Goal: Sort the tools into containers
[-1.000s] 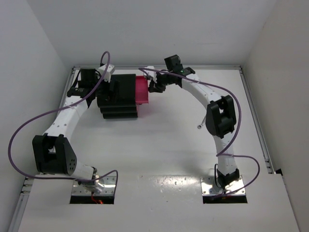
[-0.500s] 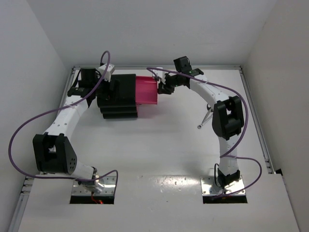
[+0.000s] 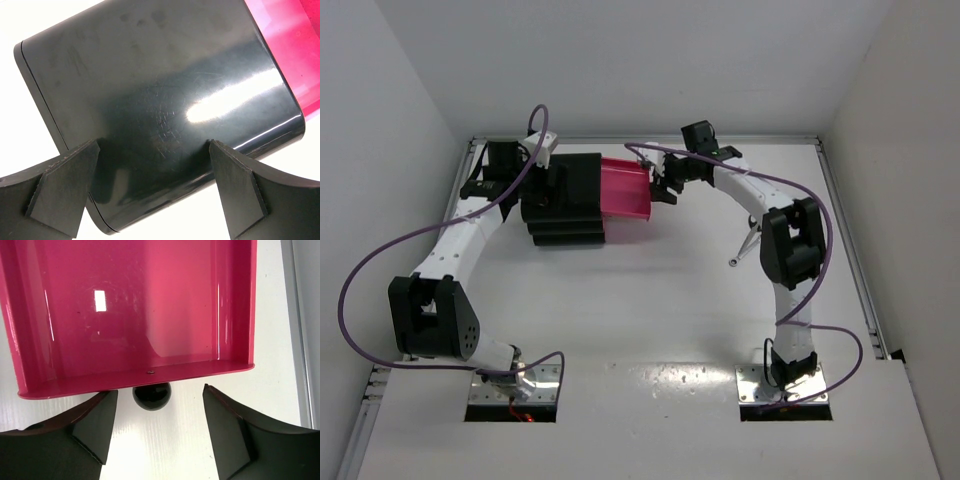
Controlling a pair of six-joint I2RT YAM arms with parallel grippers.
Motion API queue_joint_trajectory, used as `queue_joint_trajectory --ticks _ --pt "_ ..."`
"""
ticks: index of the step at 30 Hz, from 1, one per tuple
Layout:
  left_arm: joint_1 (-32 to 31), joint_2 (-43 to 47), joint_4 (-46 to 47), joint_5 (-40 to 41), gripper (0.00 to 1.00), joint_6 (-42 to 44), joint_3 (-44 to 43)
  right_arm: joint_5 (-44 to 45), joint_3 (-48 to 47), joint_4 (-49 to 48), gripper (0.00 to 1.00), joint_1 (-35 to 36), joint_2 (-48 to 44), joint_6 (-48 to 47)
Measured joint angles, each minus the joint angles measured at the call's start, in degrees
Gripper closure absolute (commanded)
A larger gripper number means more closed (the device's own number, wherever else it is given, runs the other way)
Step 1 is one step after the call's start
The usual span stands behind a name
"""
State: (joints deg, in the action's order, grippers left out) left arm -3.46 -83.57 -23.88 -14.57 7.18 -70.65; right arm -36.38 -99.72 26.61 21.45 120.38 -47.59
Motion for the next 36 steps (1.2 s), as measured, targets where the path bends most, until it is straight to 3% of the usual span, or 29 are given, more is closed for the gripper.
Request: queue_joint_trajectory --ticks 6,12,14,15,18,22,25,27,30,33,36 --pt "0.00 0.00 0.02 0.11 0.01 -0.15 0.00 1.70 2.43 -1.55 0.30 -0.42 -1.11 1.68" --pt "-0.22 0.79 0.74 1.11 0.01 -1.05 0.72 2.49 10.75 -5.81 0.30 -6.01 -10.58 8.61" --pt "-0.22 1.60 0.28 1.53 0.01 -1.49 1.07 2.10 14.45 -7.23 0.35 -9.94 -14.64 11.08" --pt "-0.22 1.90 -0.11 1.57 0.01 -1.66 1.07 1.49 15.74 -7.43 0.42 -11.61 -16.13 11.02" --pt "-0.22 2.21 -2.36 1.25 0.01 -1.70 -0.57 -1.27 19.17 -5.79 0.52 -17.66 -19.61 5.57" --pt "-0.22 2.21 -6.32 -0.48 0.01 -1.29 -7.37 -3.32 17.84 3.43 0.55 -24.06 -19.32 -7.50" --pt "-0.22 2.38 -6.97 -1.99 0.01 -1.20 -11.41 -4.39 5.49 17.11 0.55 -27.21 -12.98 -18.75" --pt "-0.26 2.56 -7.06 -2.86 0.01 -1.27 -12.22 -4.31 -6.84 24.72 0.61 -28.65 -6.14 -24.96" --pt "-0.39 2.58 -8.07 -3.67 0.01 -1.55 -12.09 -3.37 -19.32 32.70 0.62 -29.94 2.23 -30.42" --pt "-0.57 2.58 -9.03 -3.80 0.01 -1.70 -11.47 -0.83 -19.74 36.89 0.63 -30.27 5.40 -33.44" --pt "-0.63 2.58 -9.79 -3.78 0.01 -1.70 -11.13 1.25 -12.68 37.33 0.65 -30.38 5.64 -37.33"
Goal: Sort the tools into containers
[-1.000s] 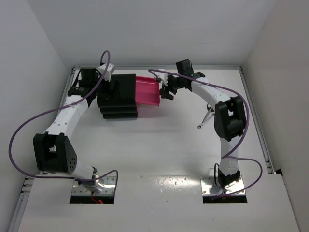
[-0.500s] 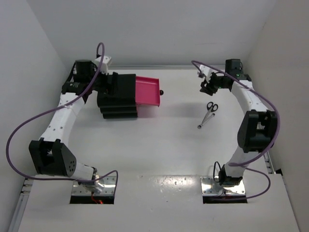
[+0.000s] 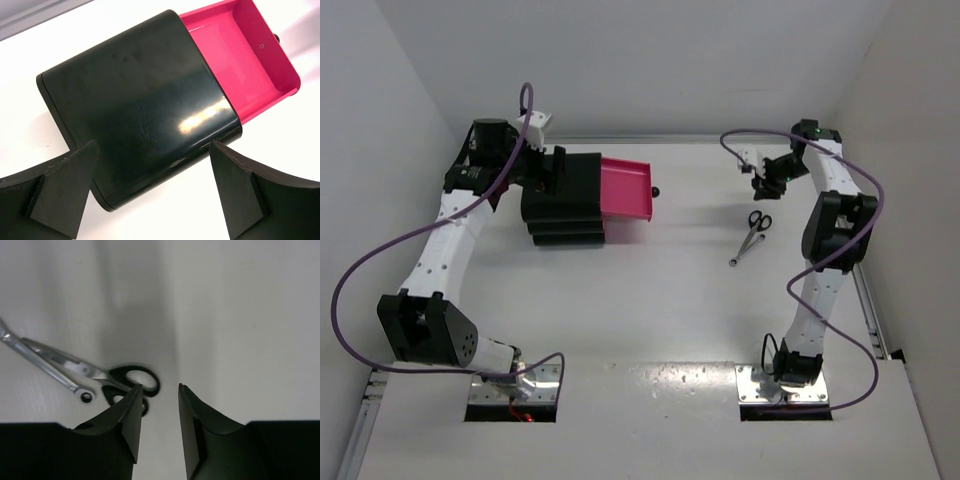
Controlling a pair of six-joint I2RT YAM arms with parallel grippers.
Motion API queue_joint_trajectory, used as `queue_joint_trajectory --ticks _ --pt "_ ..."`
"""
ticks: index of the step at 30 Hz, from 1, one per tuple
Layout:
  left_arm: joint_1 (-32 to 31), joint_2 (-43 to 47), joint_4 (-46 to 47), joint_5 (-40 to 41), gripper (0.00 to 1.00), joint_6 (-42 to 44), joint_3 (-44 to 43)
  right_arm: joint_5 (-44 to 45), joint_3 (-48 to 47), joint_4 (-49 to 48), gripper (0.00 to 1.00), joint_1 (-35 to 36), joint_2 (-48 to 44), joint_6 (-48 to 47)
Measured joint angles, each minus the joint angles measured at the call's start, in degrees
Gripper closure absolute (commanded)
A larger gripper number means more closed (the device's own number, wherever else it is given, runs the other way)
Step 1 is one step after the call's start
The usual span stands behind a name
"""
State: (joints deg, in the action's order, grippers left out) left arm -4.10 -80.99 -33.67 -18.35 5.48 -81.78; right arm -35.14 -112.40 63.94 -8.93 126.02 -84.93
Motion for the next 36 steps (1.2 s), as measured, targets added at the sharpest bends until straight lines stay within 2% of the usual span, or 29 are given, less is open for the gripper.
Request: queue_joint_trajectory --ticks 3,8,13,22,36 --pt "0.00 0.00 -0.24 -0.02 0.01 -0.02 0.00 2.69 4.92 0.90 0.65 0.00 0.35 -2.60" --pt "0.00 0.00 -0.20 -0.02 0.01 -0.02 0.33 6.19 -0.37 4.00 0.64 0.00 3.69 -3.52" --pt "0.00 0.00 0.17 0.15 0.01 -0.07 1.40 8.20 1.27 1.68 0.65 0.00 4.26 -0.04" --pt "0.00 -0.50 0.33 0.37 0.01 -0.39 1.84 7.45 1.57 0.72 0.65 0.00 8.44 6.78" --pt "0.00 -1.01 0.44 1.33 0.01 -0.39 1.84 7.32 0.55 -3.21 0.65 -0.04 10.29 9.09"
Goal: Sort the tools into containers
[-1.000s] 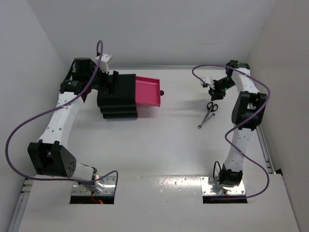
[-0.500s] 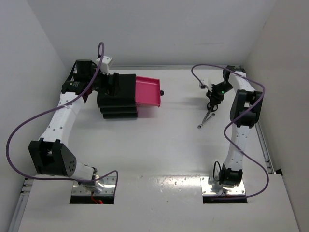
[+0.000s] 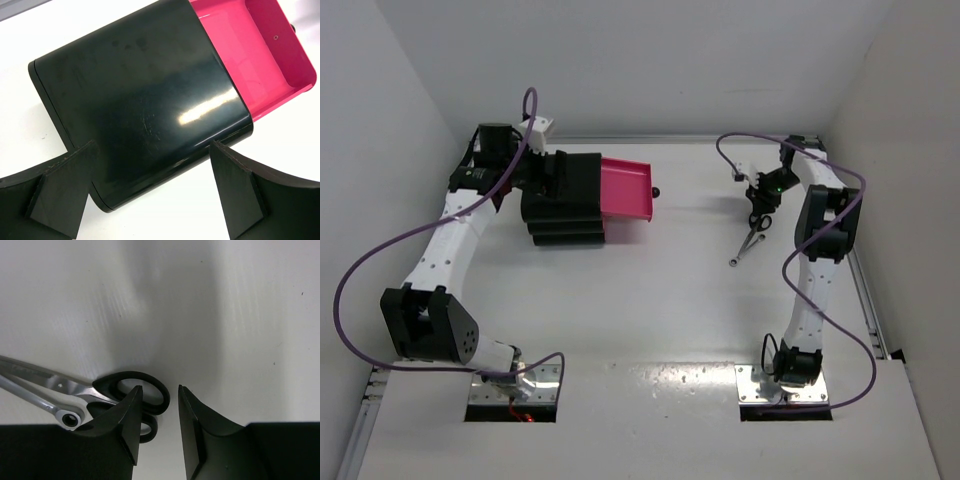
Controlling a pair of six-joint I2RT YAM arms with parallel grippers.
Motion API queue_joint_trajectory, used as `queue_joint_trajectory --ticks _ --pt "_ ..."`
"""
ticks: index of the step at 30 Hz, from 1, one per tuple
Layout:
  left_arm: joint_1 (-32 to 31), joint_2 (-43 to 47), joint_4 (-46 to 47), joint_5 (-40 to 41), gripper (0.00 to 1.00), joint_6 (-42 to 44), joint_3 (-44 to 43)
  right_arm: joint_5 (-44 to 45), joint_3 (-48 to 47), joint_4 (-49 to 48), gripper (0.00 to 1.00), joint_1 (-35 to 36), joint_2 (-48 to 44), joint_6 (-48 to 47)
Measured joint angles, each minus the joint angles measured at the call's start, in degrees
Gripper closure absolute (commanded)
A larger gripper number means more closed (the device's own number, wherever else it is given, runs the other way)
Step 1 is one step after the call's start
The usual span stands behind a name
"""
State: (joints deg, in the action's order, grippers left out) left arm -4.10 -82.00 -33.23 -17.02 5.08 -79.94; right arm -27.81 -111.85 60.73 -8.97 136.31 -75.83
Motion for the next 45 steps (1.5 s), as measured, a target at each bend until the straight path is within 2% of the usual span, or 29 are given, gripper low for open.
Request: queue_joint_trajectory --ticks 7,9,11,16,20,24,31,36,40,45 --pt "0.00 -0.44 0.11 0.15 0.01 0.02 0.02 0.70 -1.03 -0.68 0.67 0.00 2.08 0.44" --pt "0.00 -0.50 0.17 0.15 0.01 0.00 0.02 0.76 -1.25 -0.63 0.74 0.00 2.23 0.52" --pt "0.00 -0.63 0.20 0.17 0.01 0.00 0.02 0.90 -1.33 -0.70 0.87 0.04 2.27 0.55" --pt "0.00 -0.68 0.37 0.52 0.01 -0.02 0.02 1.84 -1.33 -0.42 1.00 0.52 2.27 0.85" --pt "0.00 -0.68 0.39 1.09 0.01 -0.24 0.02 3.04 -0.57 -0.74 1.00 1.18 1.64 1.38" --pt "0.00 -0.68 0.70 1.51 0.01 -1.01 0.02 2.21 5.62 -2.29 1.00 1.38 -2.10 4.15" --pt "0.00 -0.66 2.29 1.86 0.01 -1.88 1.70 -4.13 18.01 -3.48 1.00 1.75 -17.42 8.22" --pt "0.00 -0.66 2.56 1.86 0.01 -2.64 2.49 -9.40 12.92 -3.19 1.00 2.73 -25.11 12.39" --pt "0.00 -0.59 3.04 2.08 0.01 -2.80 2.75 -15.69 6.43 -5.97 1.00 3.19 -25.29 21.46" --pt "0.00 -0.35 3.54 2.54 0.01 -3.06 3.48 -18.01 9.64 -19.56 1.00 6.14 -26.67 38.71"
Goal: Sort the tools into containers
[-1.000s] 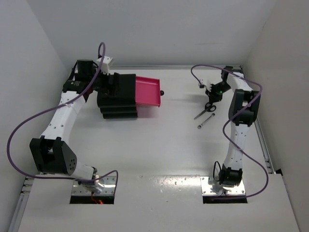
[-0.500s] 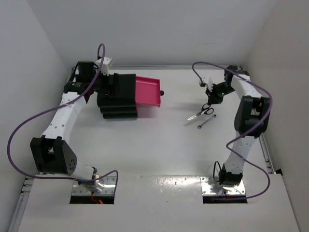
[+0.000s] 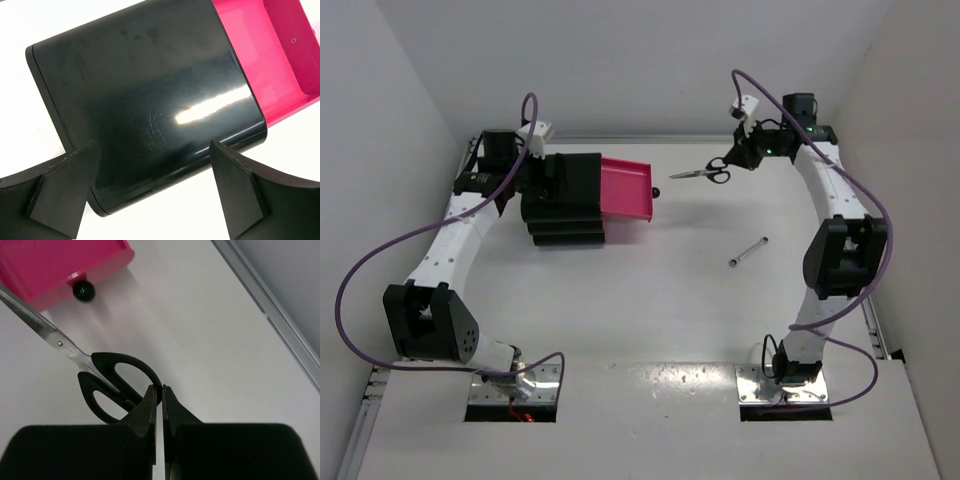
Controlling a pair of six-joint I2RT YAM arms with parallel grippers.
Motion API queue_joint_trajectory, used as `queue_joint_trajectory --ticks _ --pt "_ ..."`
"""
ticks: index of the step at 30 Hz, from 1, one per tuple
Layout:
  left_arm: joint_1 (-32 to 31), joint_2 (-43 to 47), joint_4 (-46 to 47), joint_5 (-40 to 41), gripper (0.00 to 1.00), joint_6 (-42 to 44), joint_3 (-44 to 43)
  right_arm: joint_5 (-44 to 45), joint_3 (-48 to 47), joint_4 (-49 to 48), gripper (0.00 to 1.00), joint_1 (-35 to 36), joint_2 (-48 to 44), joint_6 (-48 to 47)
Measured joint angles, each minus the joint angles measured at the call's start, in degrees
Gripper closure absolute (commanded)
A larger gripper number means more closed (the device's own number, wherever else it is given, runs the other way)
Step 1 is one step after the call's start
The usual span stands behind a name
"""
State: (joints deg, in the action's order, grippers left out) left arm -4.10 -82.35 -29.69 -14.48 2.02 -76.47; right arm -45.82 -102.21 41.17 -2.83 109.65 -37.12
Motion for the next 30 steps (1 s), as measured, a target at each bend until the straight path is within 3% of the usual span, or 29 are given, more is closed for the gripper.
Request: queue_joint_trajectory --ticks 3,10,21,30 --pt "0.00 0.04 0.20 0.24 0.01 -0.17 0.31 2.01 0.31 -5.33 1.00 5.05 -0.11 5.70" --pt "0.00 0.09 0.37 0.66 0.01 -0.24 0.74 4.87 -13.35 -7.96 1.00 15.02 5.97 5.49" --pt "0.00 0.11 0.61 1.20 0.01 -0.37 1.77 9.18 -14.73 -4.98 1.00 18.91 11.32 -8.98" --pt "0.00 0.17 0.74 1.29 0.01 -0.28 1.97 10.86 -15.04 -4.92 1.00 21.59 15.10 -12.61"
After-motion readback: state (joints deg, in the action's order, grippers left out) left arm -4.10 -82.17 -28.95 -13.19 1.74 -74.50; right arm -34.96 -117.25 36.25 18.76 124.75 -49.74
